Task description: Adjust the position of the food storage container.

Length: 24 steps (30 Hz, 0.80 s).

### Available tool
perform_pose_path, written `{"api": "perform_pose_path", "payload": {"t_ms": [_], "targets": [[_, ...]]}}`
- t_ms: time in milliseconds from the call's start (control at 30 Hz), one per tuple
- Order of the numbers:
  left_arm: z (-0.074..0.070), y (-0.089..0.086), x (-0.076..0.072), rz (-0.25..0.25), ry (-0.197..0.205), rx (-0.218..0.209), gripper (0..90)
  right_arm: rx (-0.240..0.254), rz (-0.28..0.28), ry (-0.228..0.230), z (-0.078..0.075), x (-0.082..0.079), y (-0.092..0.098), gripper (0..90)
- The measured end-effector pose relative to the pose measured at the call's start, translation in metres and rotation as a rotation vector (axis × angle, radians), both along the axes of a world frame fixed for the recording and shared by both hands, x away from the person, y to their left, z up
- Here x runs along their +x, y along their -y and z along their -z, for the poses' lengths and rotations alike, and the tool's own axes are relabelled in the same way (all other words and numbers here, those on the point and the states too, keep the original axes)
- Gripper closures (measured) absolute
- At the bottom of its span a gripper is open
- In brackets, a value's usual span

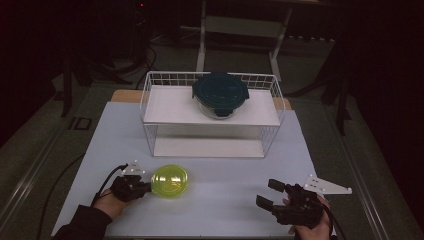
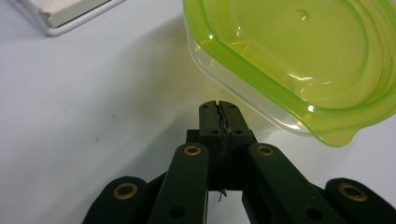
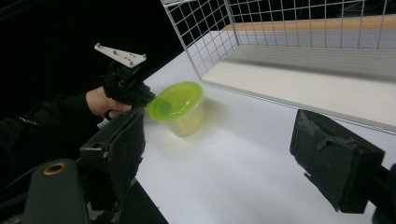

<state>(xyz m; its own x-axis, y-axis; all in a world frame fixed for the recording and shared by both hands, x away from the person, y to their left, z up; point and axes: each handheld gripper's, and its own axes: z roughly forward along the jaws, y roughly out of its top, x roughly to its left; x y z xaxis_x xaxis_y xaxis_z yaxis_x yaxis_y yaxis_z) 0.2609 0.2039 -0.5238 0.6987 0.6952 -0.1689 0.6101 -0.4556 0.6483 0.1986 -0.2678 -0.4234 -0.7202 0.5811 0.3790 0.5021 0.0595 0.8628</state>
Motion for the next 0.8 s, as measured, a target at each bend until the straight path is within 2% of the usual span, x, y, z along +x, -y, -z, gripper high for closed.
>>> {"api": "perform_pose_path", "payload": {"t_ms": [800], "targets": [[0.002,0.053,0.016,0.095,-0.015,-0.001,88.5,-0.004,-0.001,-0.005,0.002,0.000,0.000,17.7]]}}
